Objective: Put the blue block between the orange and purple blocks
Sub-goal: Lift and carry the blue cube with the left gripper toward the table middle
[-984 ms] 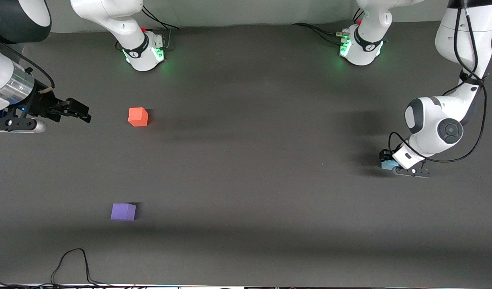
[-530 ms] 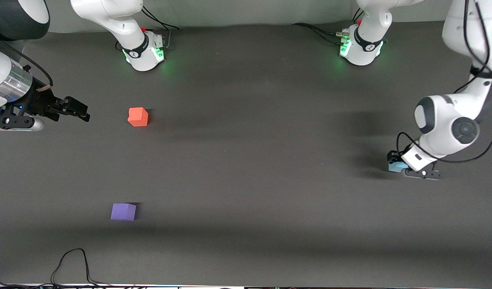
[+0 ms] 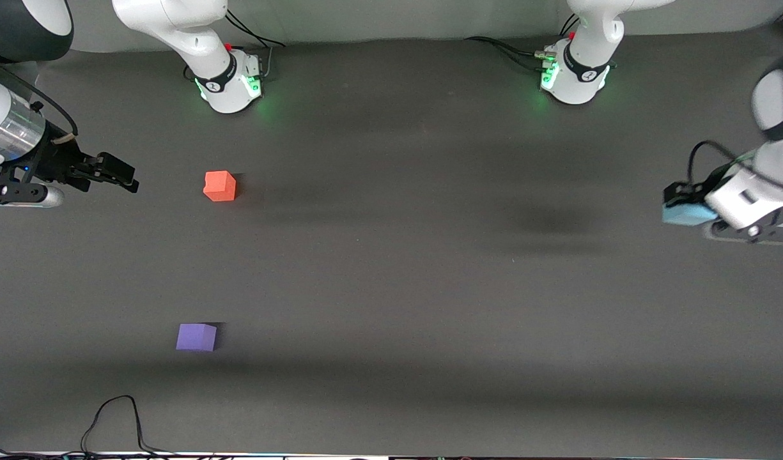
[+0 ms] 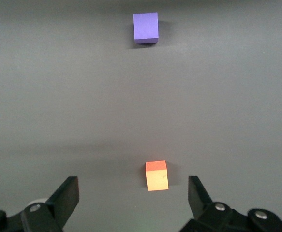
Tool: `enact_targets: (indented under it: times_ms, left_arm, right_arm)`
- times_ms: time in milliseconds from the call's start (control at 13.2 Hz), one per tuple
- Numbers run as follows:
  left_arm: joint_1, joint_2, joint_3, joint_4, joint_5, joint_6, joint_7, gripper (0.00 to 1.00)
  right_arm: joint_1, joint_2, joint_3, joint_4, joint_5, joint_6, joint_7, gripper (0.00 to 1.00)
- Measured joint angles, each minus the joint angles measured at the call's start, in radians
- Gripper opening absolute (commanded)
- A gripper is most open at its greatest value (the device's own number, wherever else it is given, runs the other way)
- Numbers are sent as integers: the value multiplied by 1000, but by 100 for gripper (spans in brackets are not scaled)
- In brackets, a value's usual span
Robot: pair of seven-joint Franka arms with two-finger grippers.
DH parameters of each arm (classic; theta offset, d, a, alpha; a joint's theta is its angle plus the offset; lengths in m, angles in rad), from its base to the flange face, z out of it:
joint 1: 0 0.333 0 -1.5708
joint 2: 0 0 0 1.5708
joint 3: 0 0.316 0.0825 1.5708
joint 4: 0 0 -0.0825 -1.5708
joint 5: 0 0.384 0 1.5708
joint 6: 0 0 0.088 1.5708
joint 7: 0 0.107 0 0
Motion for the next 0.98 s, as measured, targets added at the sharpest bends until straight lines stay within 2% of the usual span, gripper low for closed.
enact_targets:
  times_ms: [151, 378, 530, 832, 984]
  left_arm:
    - [0, -8, 0, 98, -1, -109, 0, 15]
    - [-13, -30, -12, 118, -19, -129, -21, 14]
    - [-66, -38, -34, 119, -29, -128, -111, 14]
    - [-263, -16, -152, 124, -54, -70, -533, 13]
    - [-382, 59, -216, 170, -54, -23, -774, 12]
  right_arm:
    - [0, -1, 0, 0, 0, 0, 0, 100]
    - [0, -1, 0, 0, 0, 0, 0, 100]
    - [0, -1, 1, 0, 0, 0, 0, 100]
    - [1, -1, 3, 0, 0, -10, 0, 100]
    - [2, -1, 7, -1, 0, -27, -1, 100]
